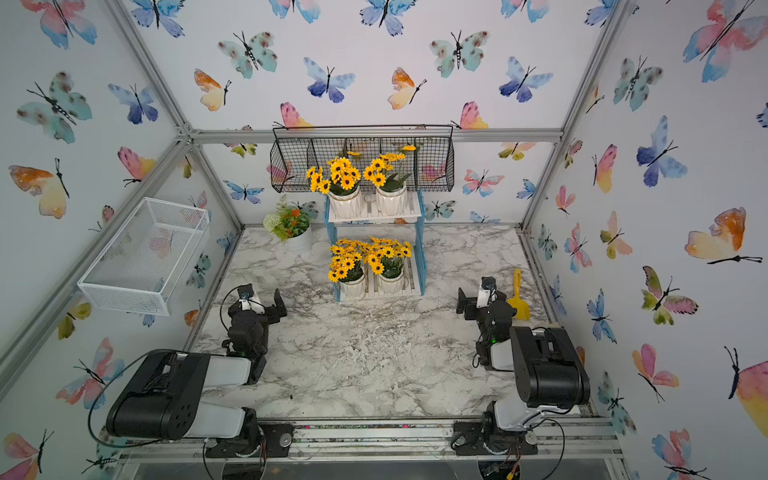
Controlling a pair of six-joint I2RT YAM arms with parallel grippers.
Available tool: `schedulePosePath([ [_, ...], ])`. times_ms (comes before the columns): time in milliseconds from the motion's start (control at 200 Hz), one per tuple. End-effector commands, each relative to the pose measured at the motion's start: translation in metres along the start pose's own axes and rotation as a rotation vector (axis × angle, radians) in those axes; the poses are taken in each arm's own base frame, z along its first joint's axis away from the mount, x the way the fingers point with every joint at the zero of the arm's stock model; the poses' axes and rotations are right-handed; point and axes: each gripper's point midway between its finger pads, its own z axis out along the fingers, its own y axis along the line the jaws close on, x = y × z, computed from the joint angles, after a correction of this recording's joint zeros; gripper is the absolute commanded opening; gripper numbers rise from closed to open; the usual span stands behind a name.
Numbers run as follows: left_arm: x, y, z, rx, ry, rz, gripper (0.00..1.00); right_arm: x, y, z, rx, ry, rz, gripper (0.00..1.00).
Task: Take the sunflower pots off the shelves
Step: Move the shelf to the center of the board.
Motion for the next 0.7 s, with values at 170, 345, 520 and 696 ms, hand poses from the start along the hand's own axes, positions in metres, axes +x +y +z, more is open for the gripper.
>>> schedulePosePath([
  [170,-0.0037,-0.0013,0.0026,0.007,-0.008,-0.012,0.98,0.0000,0.0037,0.0003,-0.013,-0.002,-0.014,0.98],
  [345,-0.0035,-0.0019,0.0025,0.010,-0.007,-0.011,0.98,0.0001,0.0037,0.0003,-0.013,-0.002,-0.012,0.98],
  [520,-0.0035,-0.0018,0.0027,0.009,-0.007,-0.013,0.98,-0.0005,0.0037,0.0000,-0.015,-0.006,-0.011,0.98],
  [696,-0.0036,-0.0017,0.0029,0.010,-0.007,-0.016,0.98,-0.0002,0.0036,0.0003,-0.013,-0.006,-0.010,0.98],
])
